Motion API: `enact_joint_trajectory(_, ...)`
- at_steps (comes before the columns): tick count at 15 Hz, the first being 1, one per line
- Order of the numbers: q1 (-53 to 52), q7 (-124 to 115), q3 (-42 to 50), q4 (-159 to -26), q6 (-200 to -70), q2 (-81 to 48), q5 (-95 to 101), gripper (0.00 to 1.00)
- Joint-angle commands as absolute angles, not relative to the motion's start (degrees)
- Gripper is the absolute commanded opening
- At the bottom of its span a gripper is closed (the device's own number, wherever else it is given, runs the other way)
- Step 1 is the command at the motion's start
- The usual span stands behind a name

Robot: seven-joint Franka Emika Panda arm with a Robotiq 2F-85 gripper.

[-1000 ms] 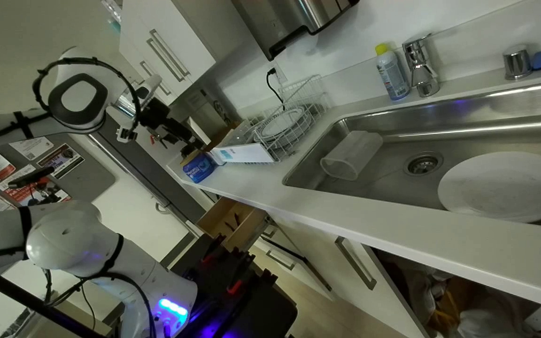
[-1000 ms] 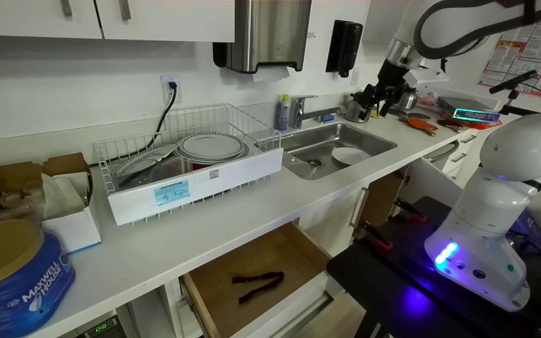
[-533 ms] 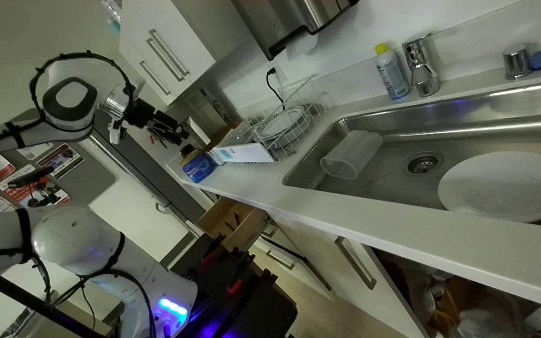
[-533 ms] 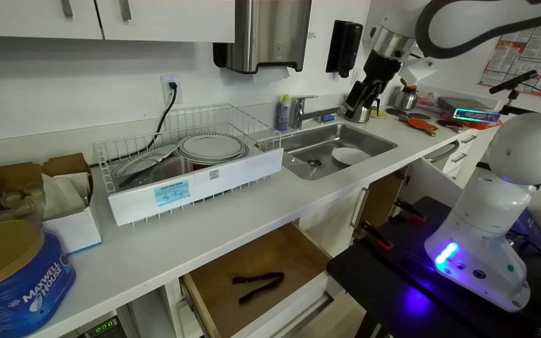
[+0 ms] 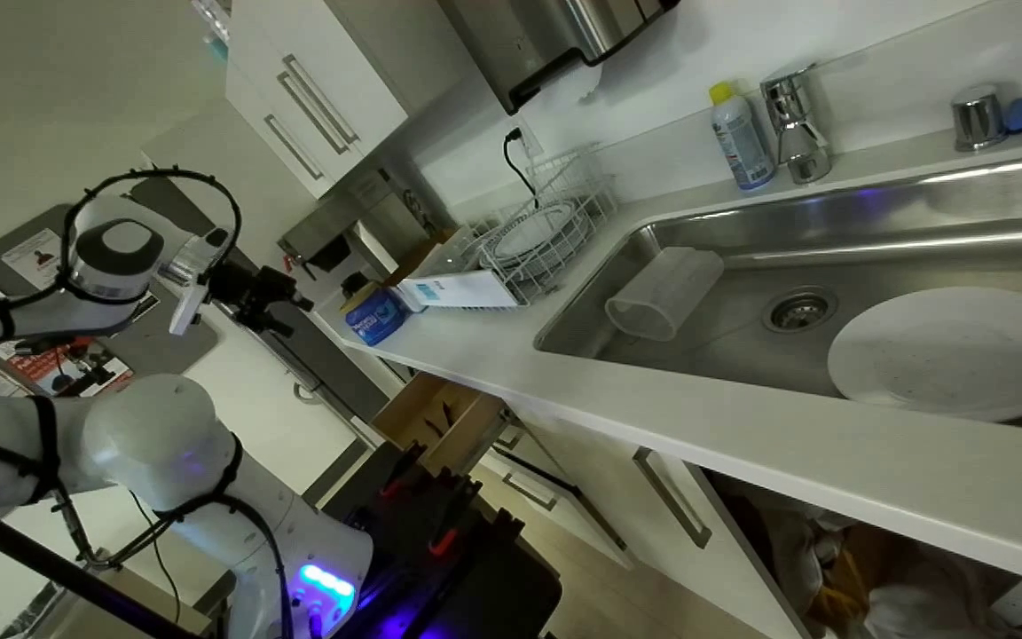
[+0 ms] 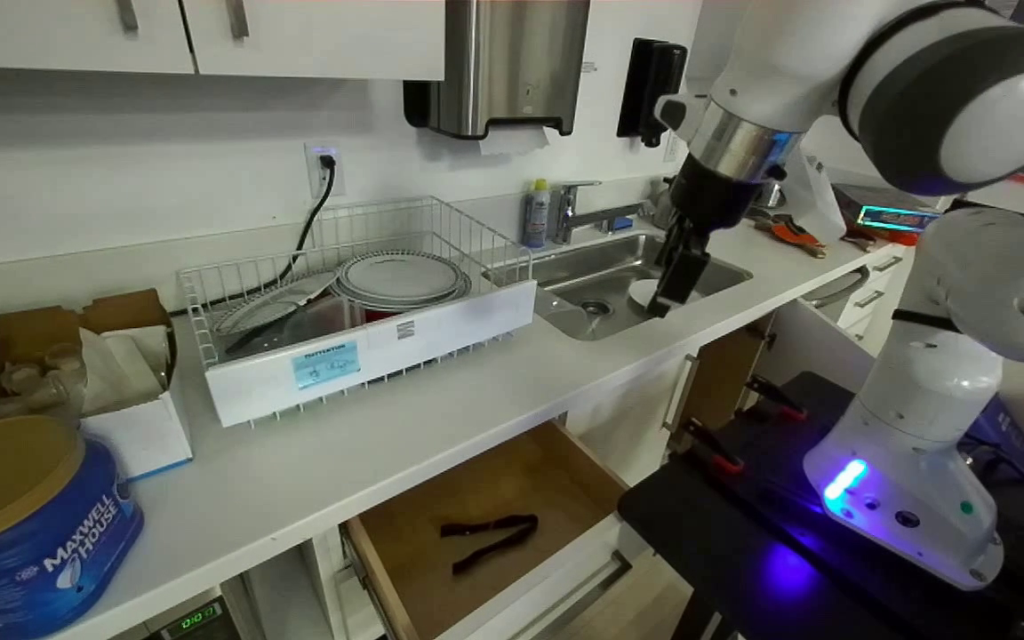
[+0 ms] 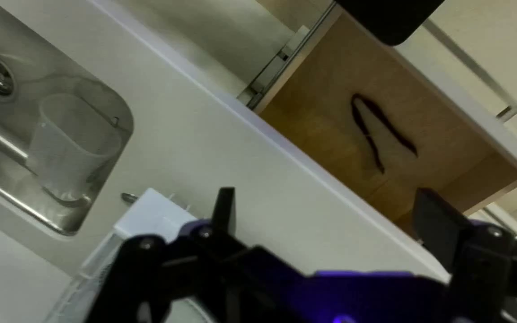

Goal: Close the open drawer

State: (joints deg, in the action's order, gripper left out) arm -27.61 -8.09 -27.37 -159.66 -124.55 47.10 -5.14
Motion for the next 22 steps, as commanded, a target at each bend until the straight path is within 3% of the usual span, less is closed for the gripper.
enact_joint_trajectory(1,-29.46,-9.07,-27.16,-159.5,-124.38,46.31,-4.67,1.0)
enact_joint_trajectory(8,-30.17,-8.4,-27.28,-159.04,-124.91,45.46,-4.73,1.0)
enact_joint_trajectory(14,-37.55,-7.66,-38.18,-155.52,-136.66,29.62,-4.19,1.0)
enact_joint_trajectory(18,-31.05,-4.93,-50.6,-152.72,-147.3,16.8,-1.64,1.0)
enact_joint_trajectory(22,-19.71,-11.75,-61.84,-149.63,-149.97,5.87,17.54,1.0)
